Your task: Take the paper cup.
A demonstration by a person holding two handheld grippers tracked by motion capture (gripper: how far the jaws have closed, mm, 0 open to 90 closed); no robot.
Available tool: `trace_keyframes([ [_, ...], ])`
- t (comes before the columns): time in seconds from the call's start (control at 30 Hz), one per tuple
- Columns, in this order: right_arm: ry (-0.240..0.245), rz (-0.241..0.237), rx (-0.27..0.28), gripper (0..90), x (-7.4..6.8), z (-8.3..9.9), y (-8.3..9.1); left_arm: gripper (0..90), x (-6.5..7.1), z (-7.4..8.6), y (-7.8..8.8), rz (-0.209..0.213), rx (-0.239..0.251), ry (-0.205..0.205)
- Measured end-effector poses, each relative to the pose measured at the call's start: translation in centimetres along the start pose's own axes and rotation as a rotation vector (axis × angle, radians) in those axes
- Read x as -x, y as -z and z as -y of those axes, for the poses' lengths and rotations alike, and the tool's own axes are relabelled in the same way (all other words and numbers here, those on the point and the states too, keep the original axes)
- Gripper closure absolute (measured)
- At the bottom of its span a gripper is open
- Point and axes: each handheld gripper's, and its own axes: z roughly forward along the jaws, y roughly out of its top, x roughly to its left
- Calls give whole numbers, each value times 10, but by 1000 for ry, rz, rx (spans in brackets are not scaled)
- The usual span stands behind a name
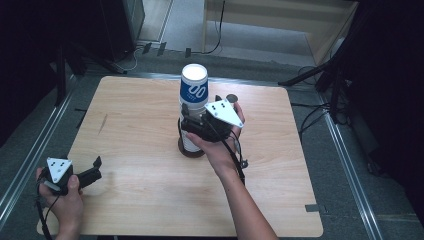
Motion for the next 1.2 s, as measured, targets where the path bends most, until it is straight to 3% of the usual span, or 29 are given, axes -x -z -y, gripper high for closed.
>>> trace_keyframes([
  [0.23, -7, -4, 6, 63, -9, -4, -14, 0, 0, 0, -1, 11, 7, 5],
  [0.5, -21, 8, 14, 108, -8, -4, -24, 0, 0, 0, 0, 10, 12, 4],
  [1.2, 20, 8, 71, 183, -12, -10, -23, 0, -1, 0, -1, 11, 9, 9],
])
